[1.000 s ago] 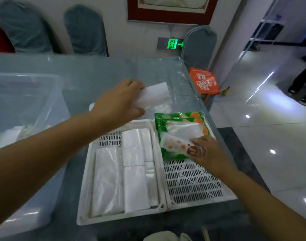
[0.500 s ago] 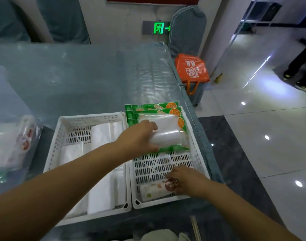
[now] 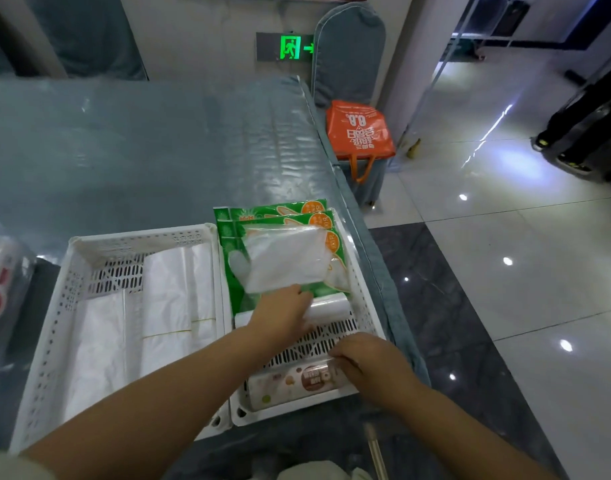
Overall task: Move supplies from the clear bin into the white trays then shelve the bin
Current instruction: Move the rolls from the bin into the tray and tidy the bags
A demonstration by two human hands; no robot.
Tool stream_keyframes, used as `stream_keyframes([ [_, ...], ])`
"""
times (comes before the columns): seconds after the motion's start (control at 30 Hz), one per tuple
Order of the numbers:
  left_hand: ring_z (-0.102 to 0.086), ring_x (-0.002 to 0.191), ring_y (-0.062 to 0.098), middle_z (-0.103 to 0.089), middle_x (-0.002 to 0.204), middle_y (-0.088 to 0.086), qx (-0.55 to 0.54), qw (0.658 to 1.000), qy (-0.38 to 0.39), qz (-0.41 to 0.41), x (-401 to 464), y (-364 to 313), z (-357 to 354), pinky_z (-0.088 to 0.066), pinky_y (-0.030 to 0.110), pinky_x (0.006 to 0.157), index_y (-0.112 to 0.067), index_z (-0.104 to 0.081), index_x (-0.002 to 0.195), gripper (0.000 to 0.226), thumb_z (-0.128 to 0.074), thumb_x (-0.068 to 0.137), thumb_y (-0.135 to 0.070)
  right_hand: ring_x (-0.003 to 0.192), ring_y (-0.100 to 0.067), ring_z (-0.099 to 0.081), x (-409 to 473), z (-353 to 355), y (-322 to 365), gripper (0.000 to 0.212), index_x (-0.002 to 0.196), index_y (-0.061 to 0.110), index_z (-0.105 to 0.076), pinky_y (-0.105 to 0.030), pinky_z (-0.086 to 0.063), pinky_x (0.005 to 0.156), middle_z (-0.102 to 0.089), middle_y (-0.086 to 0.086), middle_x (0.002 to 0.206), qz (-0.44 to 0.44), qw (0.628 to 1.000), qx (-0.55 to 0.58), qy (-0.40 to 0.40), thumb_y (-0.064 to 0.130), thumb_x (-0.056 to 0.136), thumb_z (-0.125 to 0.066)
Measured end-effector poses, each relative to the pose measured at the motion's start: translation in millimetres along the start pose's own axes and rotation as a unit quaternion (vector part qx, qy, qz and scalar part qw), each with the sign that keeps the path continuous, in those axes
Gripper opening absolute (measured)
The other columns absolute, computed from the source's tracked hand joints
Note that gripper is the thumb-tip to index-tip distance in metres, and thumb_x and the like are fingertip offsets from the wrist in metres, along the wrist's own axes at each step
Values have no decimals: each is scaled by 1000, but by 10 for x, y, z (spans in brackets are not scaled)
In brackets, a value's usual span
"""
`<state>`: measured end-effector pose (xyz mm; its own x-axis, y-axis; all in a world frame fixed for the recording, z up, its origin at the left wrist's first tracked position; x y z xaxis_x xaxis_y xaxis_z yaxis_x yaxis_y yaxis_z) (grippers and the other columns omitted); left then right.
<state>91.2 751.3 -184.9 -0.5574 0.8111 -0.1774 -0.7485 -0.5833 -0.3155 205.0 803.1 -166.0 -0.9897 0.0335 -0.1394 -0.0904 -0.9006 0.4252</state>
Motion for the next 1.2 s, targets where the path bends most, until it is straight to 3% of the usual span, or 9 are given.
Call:
stream_keyframes([
  [0.17, -47, 105, 26, -57, 115, 7, 54, 997, -45, -27, 0, -21, 4, -39, 36, 83, -16, -54, 118, 46, -61, 79, -39, 93, -15, -60, 64, 14, 7, 21, 102, 20, -69, -28, -48, 80, -70, 0, 102, -11, 1000, -1, -9, 22, 90, -52],
  [0.37, -46, 102, 25, -57, 111, 6, 70, 995, -64, -37, -231, 198, 156, -38, 35, 83, -16, -55, 115, 41, -61, 77, -31, 95, -11, -63, 252, 108, 127, 18, 102, 24, -66, -19, -47, 81, -69, 3, 104, -16, 1000, 7, -20, 29, 92, -51],
  [0.5, -48, 103, 25, -60, 111, 5, 53, 992, -116, -11, -540, 474, 615, -39, 36, 84, -16, -57, 119, 45, -63, 76, -29, 97, -19, -63, 605, 294, 532, 19, 105, 18, -69, -30, -49, 86, -71, -3, 106, 32, 998, 8, -54, 18, 91, -56],
  [0.63, -52, 101, 25, -63, 109, 4, 25, 970, -231, 67, -1141, 904, 1404, -41, 36, 82, -18, -61, 113, 36, -61, 78, -26, 84, -26, -68, 1027, 541, 1248, 15, 94, 9, -74, -37, -54, 77, -74, -8, 92, 115, 986, 31, -121, 5, 82, -66],
  [0.83, -61, 90, 27, -67, 98, 3, -5, 897, -398, 195, -2705, 1760, 2547, -47, 34, 73, -22, -67, 102, 25, -66, 77, -27, 77, -12, -66, 1548, 810, 2707, 16, 90, 13, -74, -26, -51, 73, -74, -2, 87, 238, 954, 69, -168, 3, 79, -68],
  [1.03, -60, 89, 27, -67, 94, 1, 21, 843, -411, 346, -4222, 2993, 2904, -44, 34, 74, -21, -67, 101, 21, -65, 80, -24, 83, -13, -67, 1834, 728, 4465, 14, 93, 12, -74, -23, -50, 78, -74, -1, 91, 351, 921, 90, -140, 7, 83, -65],
  [1.2, -61, 88, 21, -67, 96, -1, -5, 855, -338, 393, -5001, 3870, 2718, -45, 30, 74, -21, -66, 104, 22, -63, 82, -25, 83, -11, -66, 1923, 81, 5678, 16, 96, 16, -73, -23, -50, 78, -73, 2, 94, 400, 910, 102, -28, 11, 85, -64],
])
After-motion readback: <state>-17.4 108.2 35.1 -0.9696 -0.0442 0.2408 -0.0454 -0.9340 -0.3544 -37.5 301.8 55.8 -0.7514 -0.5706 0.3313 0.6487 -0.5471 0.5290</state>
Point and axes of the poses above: each hand's wrist, its own x-axis towards the middle knuckle, its own z-axis out of the back of the hand, y = z × x, the point moved 9 cm from there along x, towards the middle knuckle
